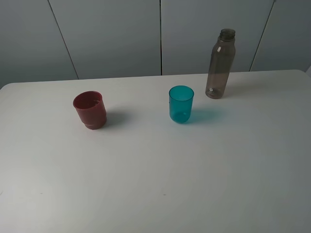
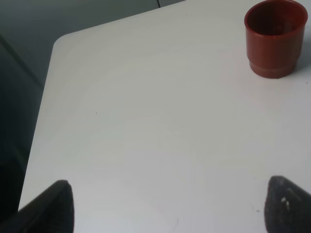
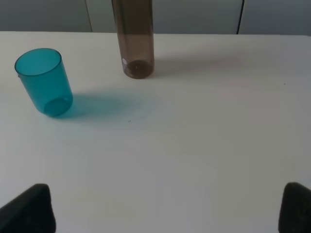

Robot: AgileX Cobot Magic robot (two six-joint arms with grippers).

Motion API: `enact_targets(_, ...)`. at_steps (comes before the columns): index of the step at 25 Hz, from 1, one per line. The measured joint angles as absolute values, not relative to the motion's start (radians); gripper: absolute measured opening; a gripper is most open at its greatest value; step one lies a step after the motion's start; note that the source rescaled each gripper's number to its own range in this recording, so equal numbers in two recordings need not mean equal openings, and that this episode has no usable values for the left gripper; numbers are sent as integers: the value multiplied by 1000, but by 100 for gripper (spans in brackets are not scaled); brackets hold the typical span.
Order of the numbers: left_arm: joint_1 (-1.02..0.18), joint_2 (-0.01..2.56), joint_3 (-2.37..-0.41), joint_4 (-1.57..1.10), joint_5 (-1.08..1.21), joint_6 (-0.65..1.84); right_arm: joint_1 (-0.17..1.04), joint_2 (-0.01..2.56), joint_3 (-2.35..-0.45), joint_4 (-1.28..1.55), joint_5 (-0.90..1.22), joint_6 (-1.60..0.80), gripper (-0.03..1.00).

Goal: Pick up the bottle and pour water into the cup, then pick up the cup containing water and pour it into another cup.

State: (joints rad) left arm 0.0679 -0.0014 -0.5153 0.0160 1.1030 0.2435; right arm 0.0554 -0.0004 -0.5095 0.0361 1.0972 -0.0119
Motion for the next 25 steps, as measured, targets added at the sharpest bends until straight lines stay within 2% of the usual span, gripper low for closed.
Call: enact_targets(25,68,-1,-515,16,1103,247,55,0,-509,80,1097,-51,99)
